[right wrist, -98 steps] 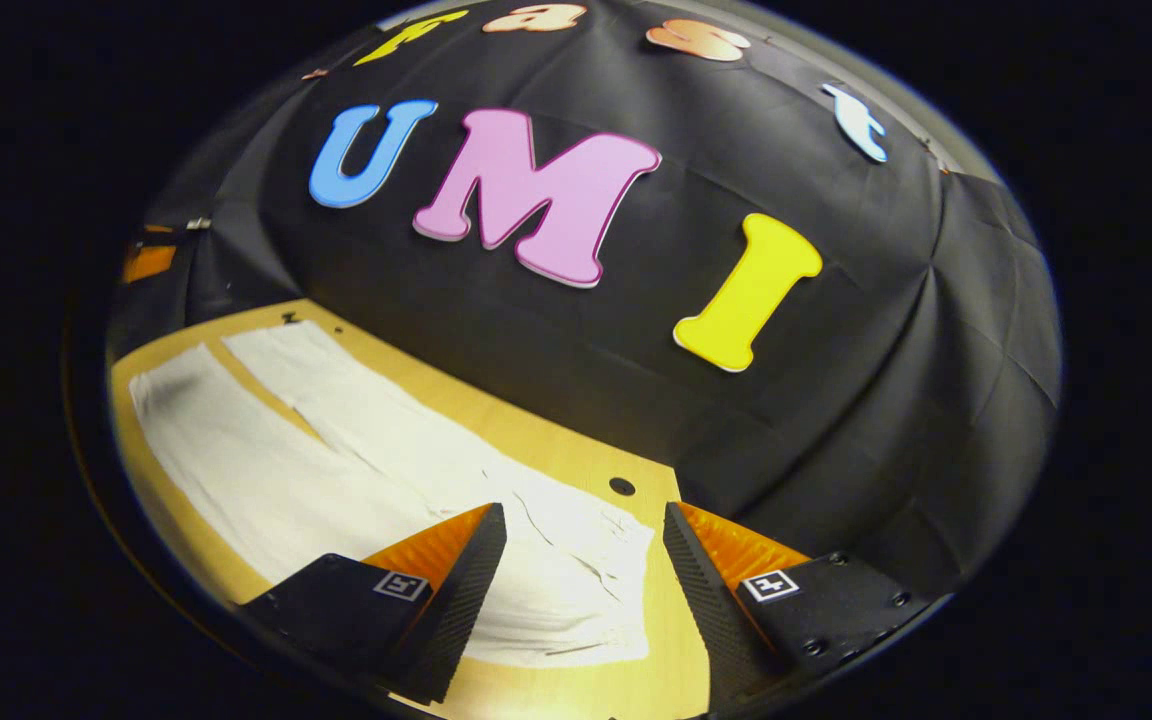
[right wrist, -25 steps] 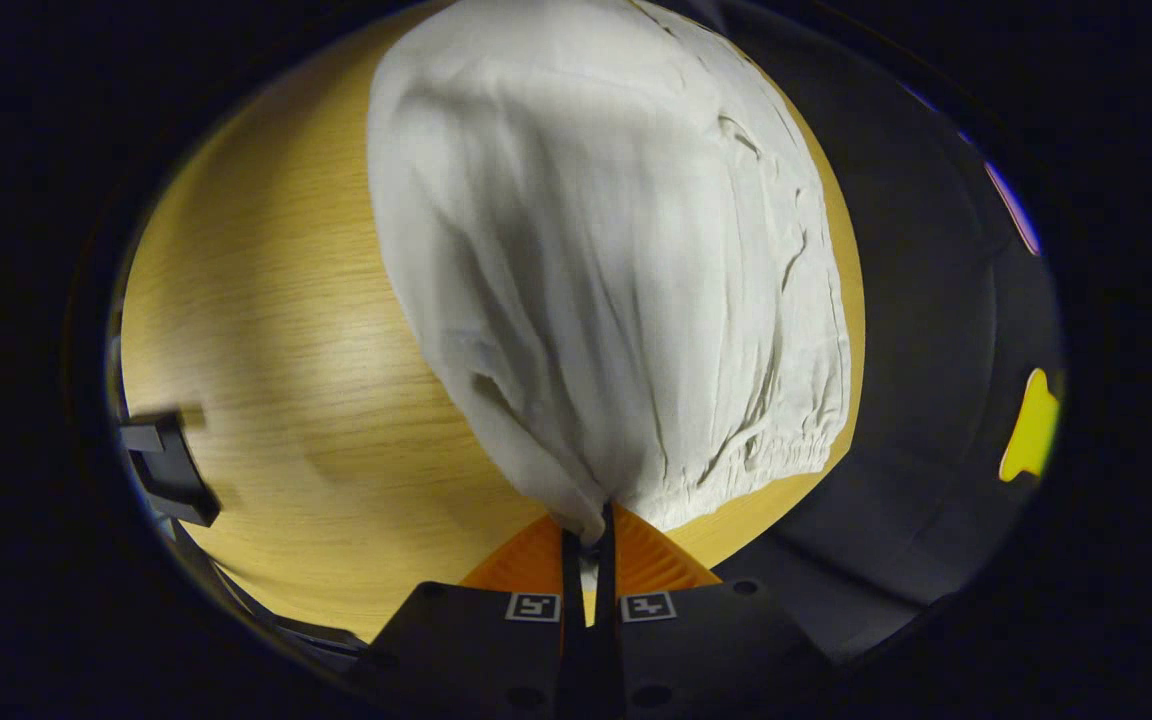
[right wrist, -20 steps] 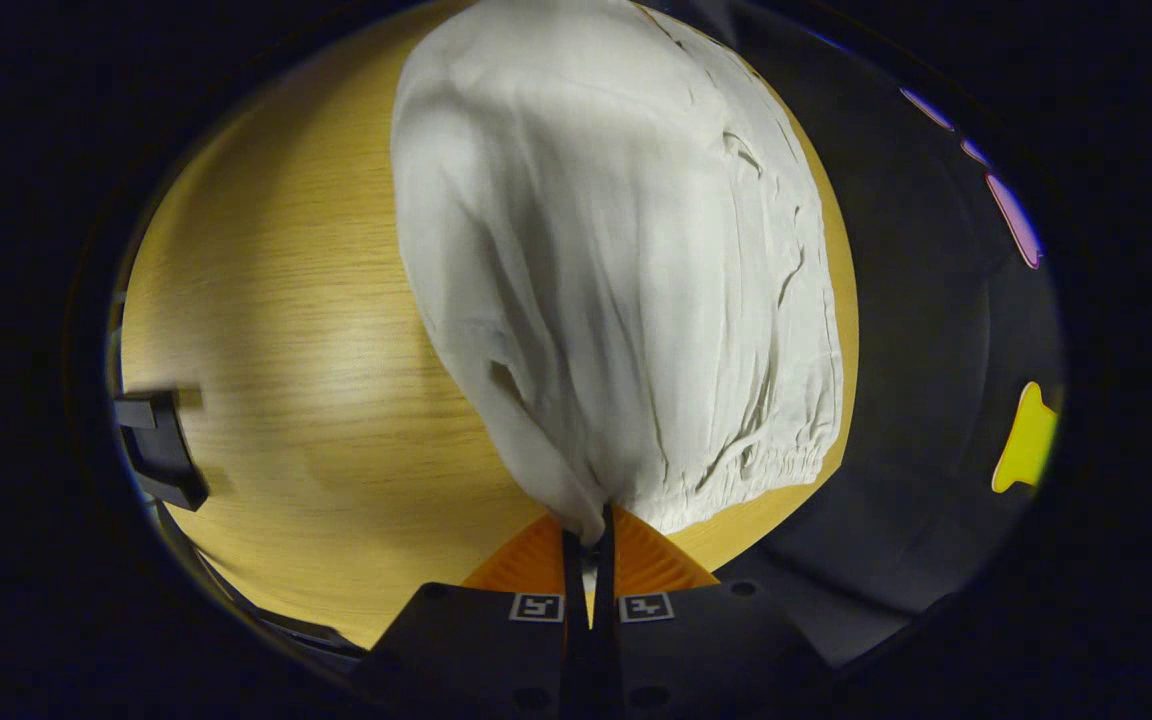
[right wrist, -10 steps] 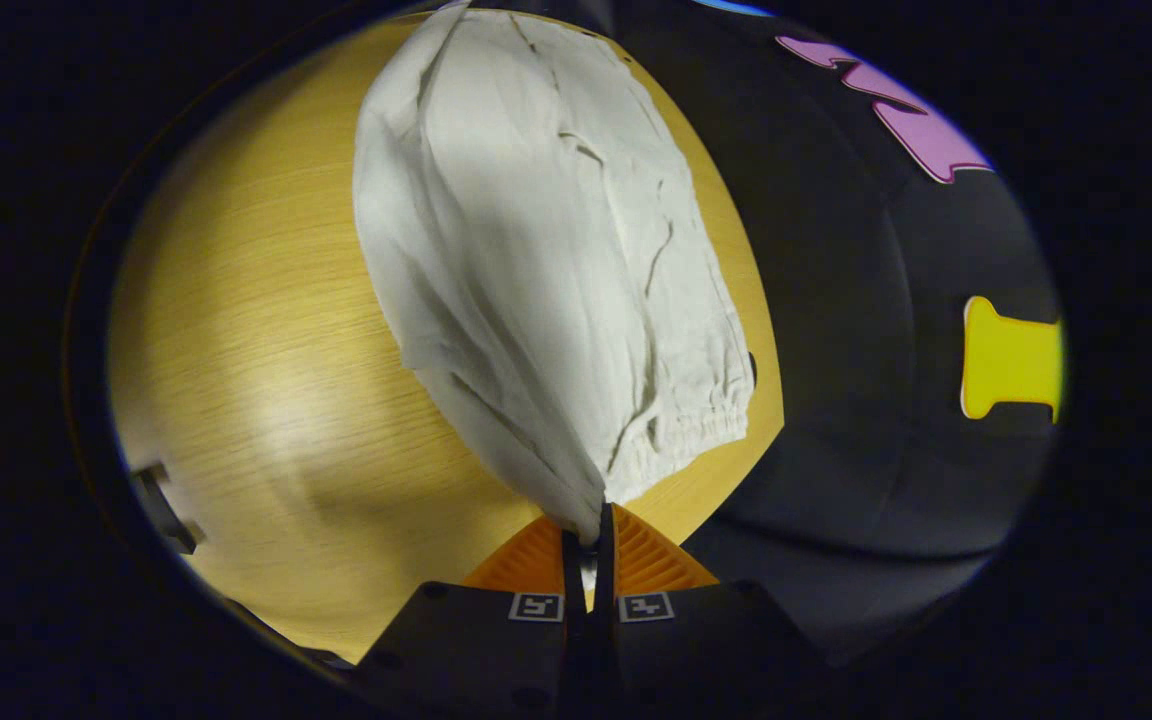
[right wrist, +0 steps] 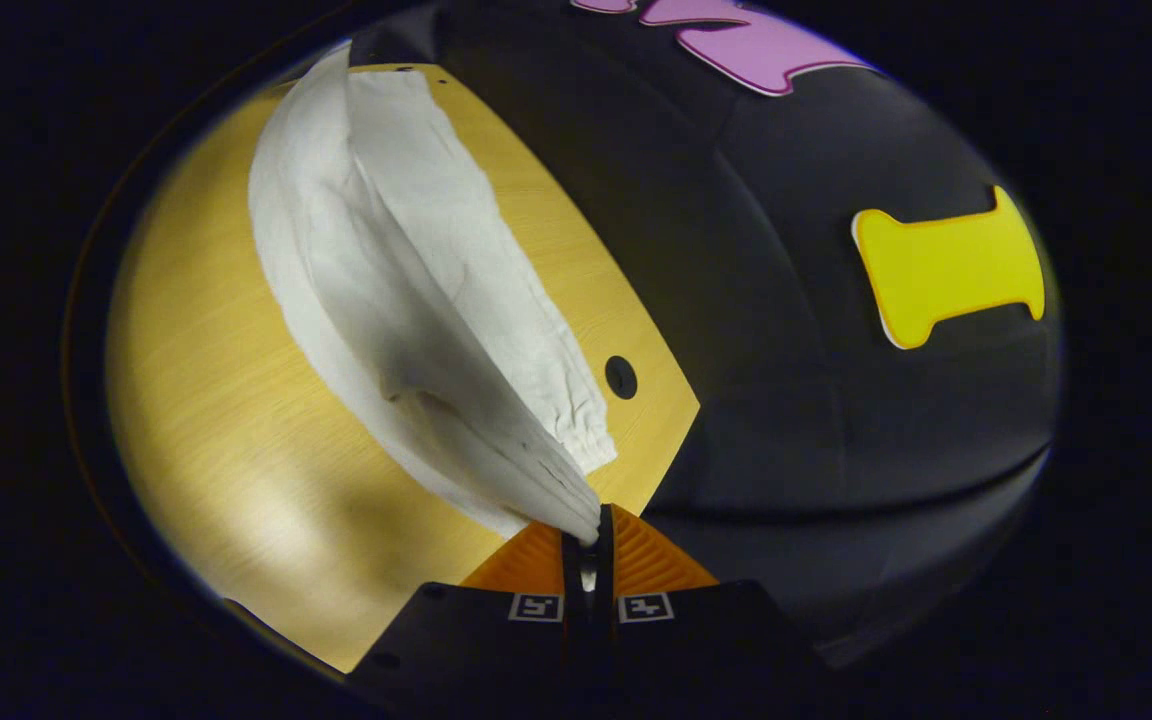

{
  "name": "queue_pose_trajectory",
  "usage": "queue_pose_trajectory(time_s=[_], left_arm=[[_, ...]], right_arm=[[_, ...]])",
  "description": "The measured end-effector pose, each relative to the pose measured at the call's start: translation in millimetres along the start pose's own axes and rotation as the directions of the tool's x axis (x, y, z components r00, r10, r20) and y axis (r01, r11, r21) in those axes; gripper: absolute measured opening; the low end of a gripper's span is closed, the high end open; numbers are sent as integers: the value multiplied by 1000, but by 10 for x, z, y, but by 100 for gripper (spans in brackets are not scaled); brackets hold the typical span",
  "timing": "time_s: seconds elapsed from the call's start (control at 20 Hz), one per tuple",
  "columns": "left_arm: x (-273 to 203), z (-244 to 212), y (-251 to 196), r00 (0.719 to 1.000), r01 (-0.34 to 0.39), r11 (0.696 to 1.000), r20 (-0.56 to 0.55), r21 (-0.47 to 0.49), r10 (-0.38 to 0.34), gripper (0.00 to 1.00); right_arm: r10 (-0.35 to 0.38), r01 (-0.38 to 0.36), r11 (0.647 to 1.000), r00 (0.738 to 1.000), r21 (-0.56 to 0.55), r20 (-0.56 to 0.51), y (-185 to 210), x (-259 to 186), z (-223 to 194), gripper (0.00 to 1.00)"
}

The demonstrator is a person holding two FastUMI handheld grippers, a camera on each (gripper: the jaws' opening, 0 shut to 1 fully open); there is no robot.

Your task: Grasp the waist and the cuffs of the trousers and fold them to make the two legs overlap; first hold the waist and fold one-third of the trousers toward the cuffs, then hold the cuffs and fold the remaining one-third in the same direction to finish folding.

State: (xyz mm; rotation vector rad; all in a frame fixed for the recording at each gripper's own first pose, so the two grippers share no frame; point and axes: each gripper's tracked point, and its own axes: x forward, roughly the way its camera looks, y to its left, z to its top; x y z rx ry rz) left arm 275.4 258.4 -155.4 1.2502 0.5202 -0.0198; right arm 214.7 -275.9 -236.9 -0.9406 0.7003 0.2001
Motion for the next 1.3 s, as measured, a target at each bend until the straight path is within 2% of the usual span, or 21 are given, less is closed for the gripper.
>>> queue_pose_trajectory(time_s=[0.15,0.35,0.5,0.65,0.7,0.85,0.9,0.95,1.0,1.1,1.15,1.2,1.25,1.3], left_arm=[[328,203,204,1000,-28,999,11,-27,28,6],[833,364,293,1000,-25,993,4,-112,25,5],[1233,441,84,999,30,992,-18,-124,-33,5],[1548,611,-343,994,107,985,-17,-138,-110,5],[1627,632,-437,993,110,985,-20,-136,-114,5],[1739,548,-688,983,160,976,-60,-149,-171,6],[1734,521,-724,982,166,972,-62,-164,-178,12],[1696,537,-700,984,157,971,-59,-182,-170,27],[1669,555,-682,986,150,967,-46,-207,-162,31],[1530,542,-626,987,144,953,-33,-266,-158,58],[1445,551,-628,985,157,939,-19,-307,-171,72],[1337,564,-608,985,158,923,-7,-351,-171,82],[1276,510,-575,986,150,906,-2,-395,-164,99],[1179,461,-555,988,136,885,-4,-446,-154,97]], right_arm=[[-63,62,992,998,109,8,-191,188,245,5],[-122,118,986,992,116,25,-359,545,509,5],[-122,123,974,992,188,-19,-363,884,453,5],[-106,119,964,992,236,-70,-255,1075,352,5],[-94,113,962,992,247,-87,-177,1110,333,5],[-87,111,960,991,258,-104,-160,1136,276,14],[-82,107,953,992,282,-100,-160,1130,283,18],[-69,97,941,993,325,-98,-153,1119,284,22],[-55,89,923,993,375,-101,-129,1089,272,32],[-20,65,864,995,499,-94,-108,997,260,89],[-16,63,826,996,560,-89,-121,952,266,95],[-20,69,789,996,611,-86,-139,890,263,97],[-30,76,760,996,645,-82,-161,841,241,98],[-39,82,738,996,670,-79,-165,766,208,98]])
